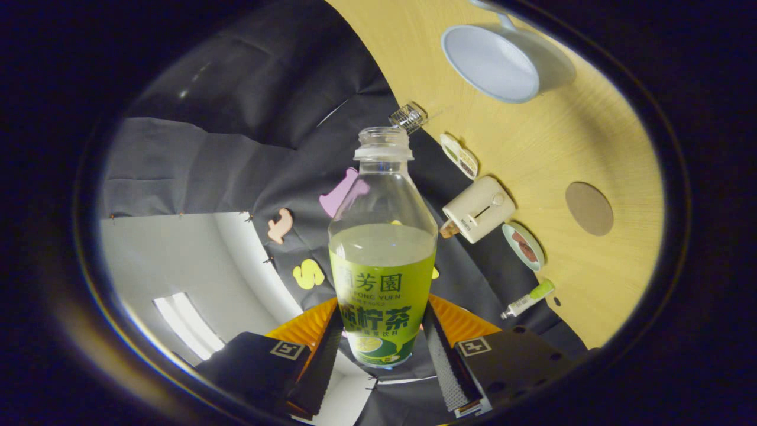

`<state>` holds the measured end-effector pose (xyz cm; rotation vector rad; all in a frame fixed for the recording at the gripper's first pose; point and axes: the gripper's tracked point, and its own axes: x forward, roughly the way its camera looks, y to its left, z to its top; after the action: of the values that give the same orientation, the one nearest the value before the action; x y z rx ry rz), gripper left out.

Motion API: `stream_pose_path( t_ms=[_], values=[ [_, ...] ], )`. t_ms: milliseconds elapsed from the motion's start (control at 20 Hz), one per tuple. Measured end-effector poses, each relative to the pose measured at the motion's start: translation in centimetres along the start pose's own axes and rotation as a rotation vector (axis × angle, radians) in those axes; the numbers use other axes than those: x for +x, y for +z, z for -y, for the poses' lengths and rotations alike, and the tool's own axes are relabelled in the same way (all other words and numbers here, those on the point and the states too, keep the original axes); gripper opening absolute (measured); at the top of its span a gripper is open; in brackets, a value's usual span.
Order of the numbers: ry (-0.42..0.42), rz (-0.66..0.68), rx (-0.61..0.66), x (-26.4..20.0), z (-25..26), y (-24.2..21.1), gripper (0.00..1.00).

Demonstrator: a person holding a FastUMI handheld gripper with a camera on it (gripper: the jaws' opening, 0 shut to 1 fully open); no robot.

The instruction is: Take the bottle from table, then pour the juice into the cup, finally place the bottle on the coaster

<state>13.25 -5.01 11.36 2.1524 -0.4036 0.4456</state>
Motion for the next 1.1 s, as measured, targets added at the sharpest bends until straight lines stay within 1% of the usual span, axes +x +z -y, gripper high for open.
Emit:
stream_pose_path(
  t_ms=[350, 500, 650, 850, 900, 1050, 1100],
  values=[
    [-0.015, 0.001, -0.013, 0.0, 0.3, 0.3, 0.78],
    [-0.044, -0.013, -0.065, 0.0, 1.1, 0.1, 0.78],
    [-0.109, -0.025, -0.169, -0.4, 2.3, 0.2, 0.78],
    [-0.202, -0.048, -0.349, -1.5, 4.5, 0.6, 0.78],
    [-0.241, -0.055, -0.405, -1.8, 5.3, 0.8, 0.78],
    [-0.394, -0.09, -0.604, -3.8, 8.0, 1.5, 0.78],
    [-0.423, -0.102, -0.661, -4.2, 8.4, 1.6, 0.79]
  ],
)
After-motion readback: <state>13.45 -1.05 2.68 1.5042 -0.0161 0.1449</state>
